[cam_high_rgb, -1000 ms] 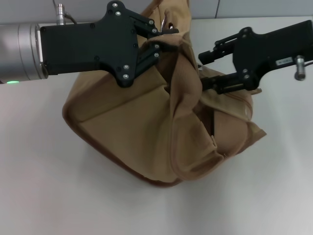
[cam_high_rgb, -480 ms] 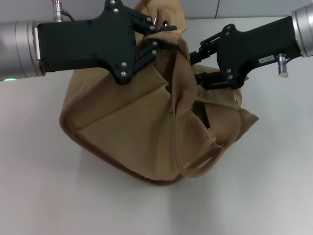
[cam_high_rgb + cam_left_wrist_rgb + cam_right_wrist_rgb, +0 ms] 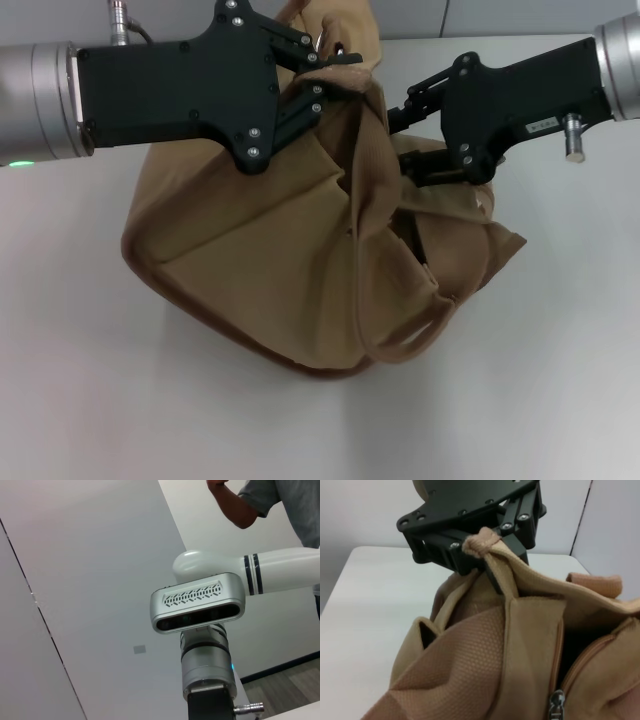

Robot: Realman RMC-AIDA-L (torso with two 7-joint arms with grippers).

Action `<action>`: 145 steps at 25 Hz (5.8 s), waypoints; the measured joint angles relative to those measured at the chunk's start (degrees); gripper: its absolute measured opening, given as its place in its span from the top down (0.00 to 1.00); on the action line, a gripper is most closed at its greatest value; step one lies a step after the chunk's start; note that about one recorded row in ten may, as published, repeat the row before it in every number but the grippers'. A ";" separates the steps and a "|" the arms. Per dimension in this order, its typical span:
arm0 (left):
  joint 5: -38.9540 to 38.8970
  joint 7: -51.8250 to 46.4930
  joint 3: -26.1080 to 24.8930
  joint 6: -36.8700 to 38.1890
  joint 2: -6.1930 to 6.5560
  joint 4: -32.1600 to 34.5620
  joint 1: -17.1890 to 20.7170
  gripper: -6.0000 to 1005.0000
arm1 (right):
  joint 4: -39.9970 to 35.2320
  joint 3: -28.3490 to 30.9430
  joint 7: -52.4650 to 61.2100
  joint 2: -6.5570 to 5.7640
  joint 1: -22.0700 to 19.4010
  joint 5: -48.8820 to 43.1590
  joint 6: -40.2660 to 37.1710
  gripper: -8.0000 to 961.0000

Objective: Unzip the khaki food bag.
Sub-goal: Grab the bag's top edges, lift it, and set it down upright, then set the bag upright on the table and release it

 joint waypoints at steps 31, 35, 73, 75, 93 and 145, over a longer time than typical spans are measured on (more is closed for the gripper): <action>-0.33 0.09 -0.08 0.24 -0.10 0.90 0.79 0.94 | -7.07 -3.23 0.14 0.17 -4.98 2.05 1.38 0.99; -0.33 0.11 -0.42 0.21 -0.17 0.89 0.85 0.94 | -7.75 -1.78 0.17 -0.01 -5.48 2.73 0.81 0.99; -3.42 -0.02 -0.26 -5.92 -0.17 0.22 0.38 0.94 | -8.87 3.13 1.46 -0.08 -9.00 -10.03 -10.32 0.98; -3.47 -0.15 -0.25 -6.00 -0.19 0.22 0.34 0.94 | -8.80 4.03 1.72 -0.03 -8.94 -9.14 -10.21 0.98; -6.79 -0.50 -0.20 -8.17 -0.04 -0.91 0.49 0.93 | -1.62 14.95 -10.38 -1.54 -14.82 -1.91 -2.02 0.44; -11.11 2.70 -0.06 -6.31 -0.12 -3.58 1.85 0.93 | 12.79 11.86 -19.67 -1.42 -6.29 0.17 10.28 0.86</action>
